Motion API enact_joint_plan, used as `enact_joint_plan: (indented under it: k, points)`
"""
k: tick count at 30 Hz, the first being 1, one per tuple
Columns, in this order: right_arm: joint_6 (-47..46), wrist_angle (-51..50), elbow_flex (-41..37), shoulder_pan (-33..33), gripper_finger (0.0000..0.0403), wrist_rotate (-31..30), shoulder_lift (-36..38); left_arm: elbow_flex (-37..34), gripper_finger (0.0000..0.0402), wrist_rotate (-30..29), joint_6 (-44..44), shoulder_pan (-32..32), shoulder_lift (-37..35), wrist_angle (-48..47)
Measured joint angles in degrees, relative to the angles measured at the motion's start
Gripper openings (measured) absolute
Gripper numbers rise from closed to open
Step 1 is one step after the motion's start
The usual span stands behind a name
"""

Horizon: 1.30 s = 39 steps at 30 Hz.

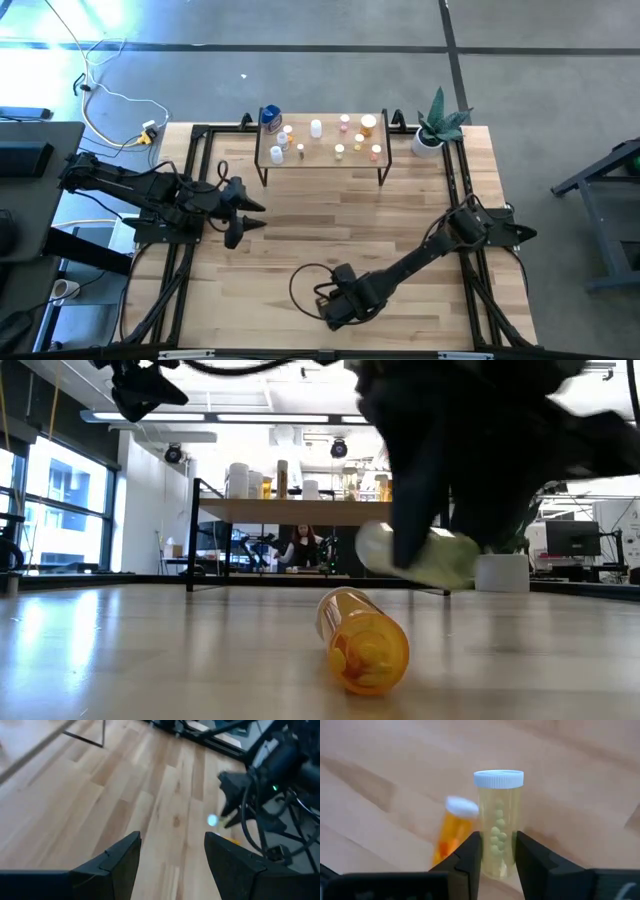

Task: Pick and place medicine bottles onto shelf by color
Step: Put the yellow pill bottle on the shelf

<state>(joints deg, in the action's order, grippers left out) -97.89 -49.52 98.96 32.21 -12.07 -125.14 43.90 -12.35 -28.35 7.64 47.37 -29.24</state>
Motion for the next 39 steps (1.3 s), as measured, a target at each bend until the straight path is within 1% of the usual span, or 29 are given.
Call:
enact_joint_plan:
  k: [6,9,13,21,27,34,39]
  points:
    - [6.1,0.8,0.0,-2.3,0.0090,-5.3,3.8,0.0,0.0211,3.1,-0.2,0.0,0.0,-0.1]
    - [11.0,2.4,0.0,-3.7,0.0090,-7.3,5.6,0.0,0.0211,5.5,-0.7,0.0,0.0,0.0]
    - [19.0,6.0,0.0,-6.1,0.0090,-8.2,7.5,0.0,0.0211,7.6,-1.0,0.0,0.0,0.3]
    - [34.9,18.5,0.0,-10.9,0.0090,-11.4,9.9,0.0,0.0211,7.4,-1.0,0.0,0.0,0.7]
    - [46.9,28.9,0.0,-14.3,0.0090,-12.0,11.3,0.0,0.0211,7.3,0.8,0.0,0.0,2.8]
    - [58.0,35.6,0.1,-17.8,0.0090,-12.1,13.6,0.0,0.0211,7.0,4.0,-0.4,0.0,3.8]
    - [63.8,35.4,0.1,-19.6,0.0090,-11.7,15.7,0.0,0.0211,7.0,7.1,-2.5,0.0,7.9]
